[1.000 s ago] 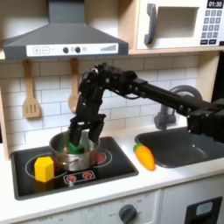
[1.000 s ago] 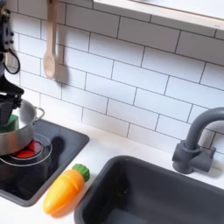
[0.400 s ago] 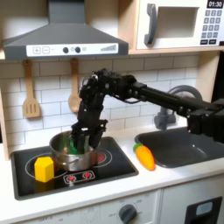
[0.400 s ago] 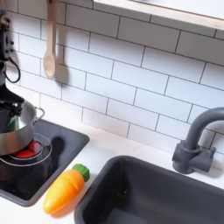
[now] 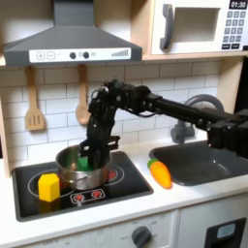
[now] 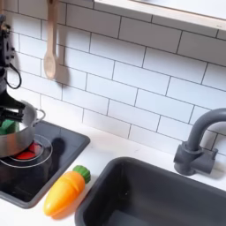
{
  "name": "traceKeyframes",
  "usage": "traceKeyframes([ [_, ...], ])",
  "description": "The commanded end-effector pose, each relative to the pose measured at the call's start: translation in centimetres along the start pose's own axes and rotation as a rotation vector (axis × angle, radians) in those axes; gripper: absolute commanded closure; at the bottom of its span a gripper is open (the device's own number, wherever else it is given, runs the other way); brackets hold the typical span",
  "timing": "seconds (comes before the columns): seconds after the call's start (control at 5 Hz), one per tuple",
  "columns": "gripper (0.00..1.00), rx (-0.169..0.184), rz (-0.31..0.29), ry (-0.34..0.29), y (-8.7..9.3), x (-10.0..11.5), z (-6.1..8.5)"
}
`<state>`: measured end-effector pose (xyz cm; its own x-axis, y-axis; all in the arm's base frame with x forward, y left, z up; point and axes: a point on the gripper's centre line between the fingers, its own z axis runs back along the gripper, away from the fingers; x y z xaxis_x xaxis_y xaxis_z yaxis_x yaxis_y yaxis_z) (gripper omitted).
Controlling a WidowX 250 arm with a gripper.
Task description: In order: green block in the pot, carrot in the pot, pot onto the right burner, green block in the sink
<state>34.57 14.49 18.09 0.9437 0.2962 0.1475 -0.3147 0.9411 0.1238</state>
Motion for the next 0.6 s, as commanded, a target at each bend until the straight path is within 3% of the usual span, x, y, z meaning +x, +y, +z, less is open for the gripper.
traceKeyframes([
  [0.0, 1.00, -0.017, -0.012, 0.002, -0.9, -0.4, 0.2],
  [0.4, 1.00, -0.041, -0.036, -0.015, -1.9, -1.0, 1.3],
])
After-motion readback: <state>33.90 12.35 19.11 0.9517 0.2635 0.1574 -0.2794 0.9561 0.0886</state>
